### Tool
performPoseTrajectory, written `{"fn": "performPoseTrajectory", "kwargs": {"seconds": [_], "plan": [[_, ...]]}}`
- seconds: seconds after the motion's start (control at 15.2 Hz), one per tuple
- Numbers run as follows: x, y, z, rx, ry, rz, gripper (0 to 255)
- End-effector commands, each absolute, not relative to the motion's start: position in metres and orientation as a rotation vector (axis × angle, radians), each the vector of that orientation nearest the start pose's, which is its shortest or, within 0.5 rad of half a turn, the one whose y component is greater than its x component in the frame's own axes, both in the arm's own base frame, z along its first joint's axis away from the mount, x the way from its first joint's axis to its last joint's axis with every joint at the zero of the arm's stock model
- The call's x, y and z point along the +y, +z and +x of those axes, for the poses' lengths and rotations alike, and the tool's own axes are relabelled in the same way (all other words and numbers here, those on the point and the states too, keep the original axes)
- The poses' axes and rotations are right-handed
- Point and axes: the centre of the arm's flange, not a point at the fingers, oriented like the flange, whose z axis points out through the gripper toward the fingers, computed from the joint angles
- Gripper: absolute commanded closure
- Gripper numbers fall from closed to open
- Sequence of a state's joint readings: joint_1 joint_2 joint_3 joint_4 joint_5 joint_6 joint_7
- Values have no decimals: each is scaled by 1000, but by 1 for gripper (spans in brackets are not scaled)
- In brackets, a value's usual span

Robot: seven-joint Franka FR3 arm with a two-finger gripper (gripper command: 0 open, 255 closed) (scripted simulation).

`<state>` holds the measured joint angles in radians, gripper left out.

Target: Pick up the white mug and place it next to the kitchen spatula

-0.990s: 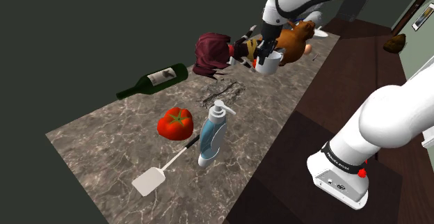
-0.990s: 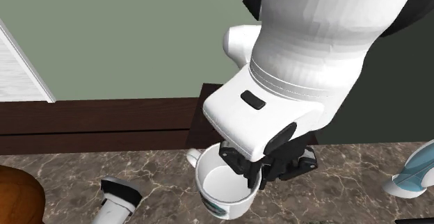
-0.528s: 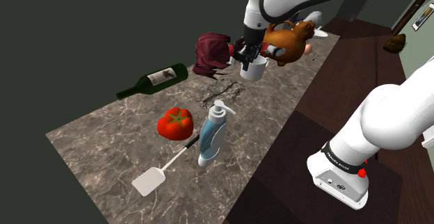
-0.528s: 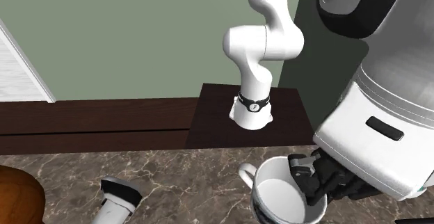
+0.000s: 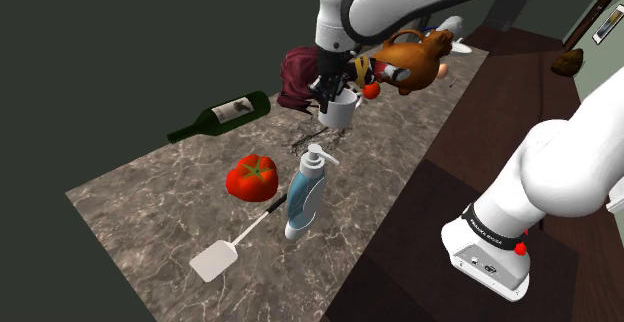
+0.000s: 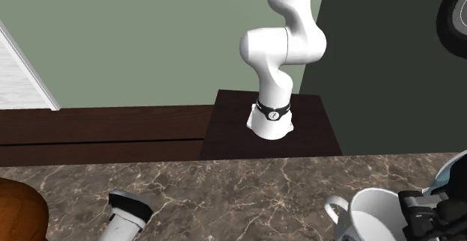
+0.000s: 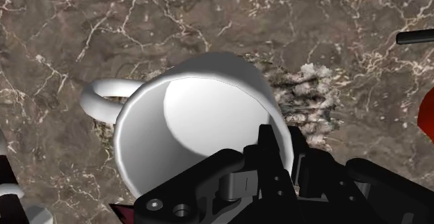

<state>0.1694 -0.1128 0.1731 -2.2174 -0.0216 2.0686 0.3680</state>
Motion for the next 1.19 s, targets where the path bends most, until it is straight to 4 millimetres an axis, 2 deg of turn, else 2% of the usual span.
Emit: {"fn": "performPoseTrajectory", "kwargs": {"seconds": [0.0, 1.12], "plan": [[196, 421, 477, 28, 36, -3189, 255], [417, 402, 511, 28, 36, -3189, 255]]}}
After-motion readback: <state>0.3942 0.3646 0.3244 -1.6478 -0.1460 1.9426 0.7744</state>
